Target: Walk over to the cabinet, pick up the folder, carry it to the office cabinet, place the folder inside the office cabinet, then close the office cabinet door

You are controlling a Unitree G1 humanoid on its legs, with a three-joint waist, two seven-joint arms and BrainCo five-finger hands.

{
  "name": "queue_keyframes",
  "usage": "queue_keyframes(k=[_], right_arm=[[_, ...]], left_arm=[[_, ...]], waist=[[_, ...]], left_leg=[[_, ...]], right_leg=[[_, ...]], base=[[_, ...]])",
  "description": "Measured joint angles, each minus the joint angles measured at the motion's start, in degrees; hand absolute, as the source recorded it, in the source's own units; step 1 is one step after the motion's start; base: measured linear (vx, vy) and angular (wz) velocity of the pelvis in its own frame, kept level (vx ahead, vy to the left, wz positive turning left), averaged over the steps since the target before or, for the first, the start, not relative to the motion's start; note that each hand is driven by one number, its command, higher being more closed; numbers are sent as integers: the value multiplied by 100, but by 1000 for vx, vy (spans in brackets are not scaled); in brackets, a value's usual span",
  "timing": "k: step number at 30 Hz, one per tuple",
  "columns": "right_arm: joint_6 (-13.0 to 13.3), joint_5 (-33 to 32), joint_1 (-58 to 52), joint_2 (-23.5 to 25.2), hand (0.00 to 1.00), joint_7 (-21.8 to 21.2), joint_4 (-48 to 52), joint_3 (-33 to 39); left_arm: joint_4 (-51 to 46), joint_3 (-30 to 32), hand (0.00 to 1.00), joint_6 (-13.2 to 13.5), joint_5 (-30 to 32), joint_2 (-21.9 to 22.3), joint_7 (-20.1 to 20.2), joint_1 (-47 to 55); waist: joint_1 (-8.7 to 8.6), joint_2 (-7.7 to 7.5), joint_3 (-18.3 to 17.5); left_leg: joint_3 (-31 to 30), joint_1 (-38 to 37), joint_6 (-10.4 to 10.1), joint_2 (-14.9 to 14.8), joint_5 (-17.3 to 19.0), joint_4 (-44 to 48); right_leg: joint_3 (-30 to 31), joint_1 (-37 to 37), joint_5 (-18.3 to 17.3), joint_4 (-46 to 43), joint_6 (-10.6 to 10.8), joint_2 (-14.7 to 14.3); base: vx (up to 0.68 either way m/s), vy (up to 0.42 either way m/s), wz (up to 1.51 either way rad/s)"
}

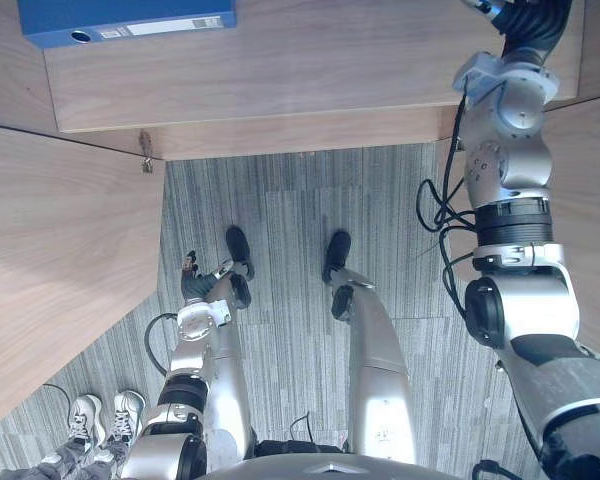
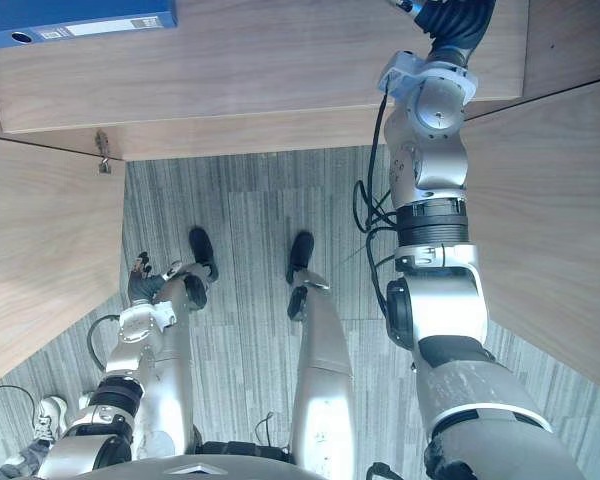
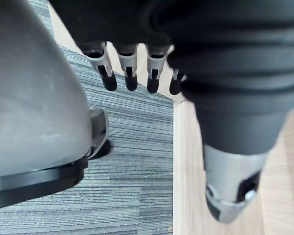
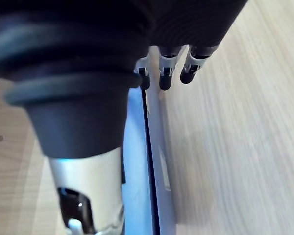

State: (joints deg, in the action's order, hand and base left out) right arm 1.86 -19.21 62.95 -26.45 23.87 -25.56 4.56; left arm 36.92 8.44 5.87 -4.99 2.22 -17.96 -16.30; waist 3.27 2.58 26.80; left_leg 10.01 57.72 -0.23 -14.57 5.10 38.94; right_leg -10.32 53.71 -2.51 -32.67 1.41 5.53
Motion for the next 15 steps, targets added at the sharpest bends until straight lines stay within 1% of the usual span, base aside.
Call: queue_keyframes(k=[4,6,7,8,9,12,14,15], right_arm=[[-106,749,-468,-4,0,-6,409,2],[-115,939,-635,-4,0,-33,492,2],[-168,1066,-709,-5,0,-133,493,5],[-201,1065,-740,-5,0,-182,500,4],[-230,1075,-977,-8,0,-231,750,5],[-230,1245,-1269,-7,0,-254,1039,8],[-230,1337,-1637,1,0,-252,1517,10],[-225,1489,-1830,14,0,-242,1779,10]], left_arm=[[33,55,0,-10,3,5,0,-20],[33,61,0,-15,3,3,1,-21],[34,72,0,-23,10,2,0,-20],[35,85,0,-26,11,4,1,-20],[30,104,0,-27,12,4,0,-20],[30,110,0,-32,13,3,1,-19],[8,113,0,-36,19,3,1,-5],[-11,112,0,-39,32,3,1,9]], waist=[[4,-6,-3],[1,-6,-3],[2,-16,-8],[1,-20,-10],[9,-25,-13],[18,-26,-13],[29,-27,-13],[33,-28,-12]], left_leg=[[-4,-20,5,0,4,-1],[-1,-38,8,0,8,-2],[4,-48,6,0,12,-4],[4,-51,6,0,13,-4],[0,-53,16,1,21,-3],[2,-64,18,5,30,0],[8,-66,11,7,35,3],[12,-66,8,7,36,4]], right_leg=[[-12,-41,3,-4,0,3],[-12,-63,3,-15,1,5],[-8,-68,-2,-18,3,5],[-8,-68,-2,-20,2,5],[-11,-67,-24,-21,2,9],[-9,-64,-50,-47,3,18],[-3,-48,-81,-75,13,21],[2,-39,-90,-87,10,23]], base=[[0,0,0],[0,0,0],[0,0,0],[0,0,0],[0,0,0],[2,-2,1],[0,0,0],[0,0,0]])
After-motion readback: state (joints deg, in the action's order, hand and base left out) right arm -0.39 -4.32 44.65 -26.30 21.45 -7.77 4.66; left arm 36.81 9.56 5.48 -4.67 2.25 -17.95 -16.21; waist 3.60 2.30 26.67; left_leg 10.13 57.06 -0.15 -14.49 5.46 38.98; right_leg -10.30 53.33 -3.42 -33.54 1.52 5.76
